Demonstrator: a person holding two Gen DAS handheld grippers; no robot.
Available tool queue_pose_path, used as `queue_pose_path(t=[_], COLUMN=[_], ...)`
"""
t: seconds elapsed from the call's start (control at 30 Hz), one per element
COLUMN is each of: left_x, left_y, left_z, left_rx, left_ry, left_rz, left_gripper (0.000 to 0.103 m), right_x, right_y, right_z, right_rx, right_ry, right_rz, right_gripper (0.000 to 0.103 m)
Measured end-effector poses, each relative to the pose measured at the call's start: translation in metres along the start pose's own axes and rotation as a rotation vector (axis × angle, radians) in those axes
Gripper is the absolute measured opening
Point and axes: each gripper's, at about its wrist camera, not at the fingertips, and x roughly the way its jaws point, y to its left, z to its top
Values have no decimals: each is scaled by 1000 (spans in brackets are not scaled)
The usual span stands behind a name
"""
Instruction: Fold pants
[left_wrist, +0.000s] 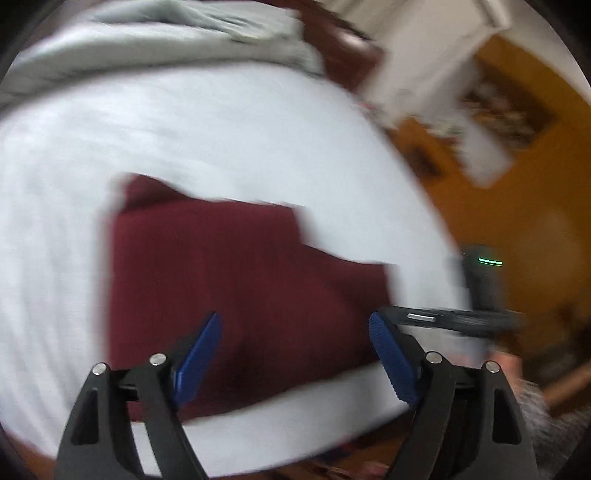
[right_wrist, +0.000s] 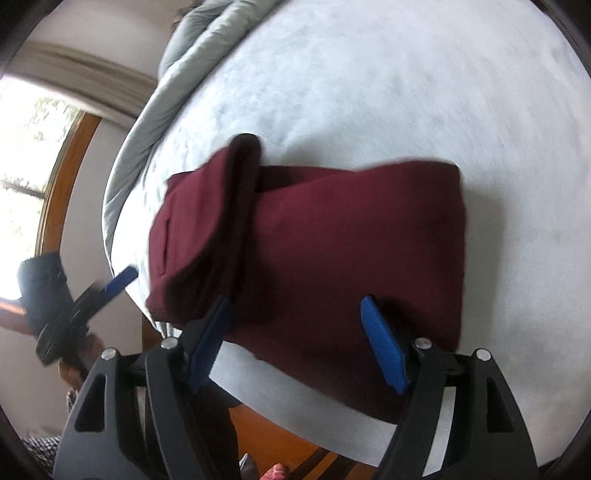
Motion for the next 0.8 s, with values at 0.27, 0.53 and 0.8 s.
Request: queue_pose_path(t=[0.27,0.53,0.8], left_x=[34,46,42], left_y=[49,63,81], left_z=[2,-5,-11], left_rx=[-98,-160,-267], left_ry=[132,159,166], left_rz=[220,163,90], left_gripper=[81,88,88], right_x=[11,55,78], right_y=[44,54,56], right_z=[20,32,19], right_rx=[-45,7,6], right_ry=[26,129,164], right_rz=[87,74,157], right_gripper=[89,90,48])
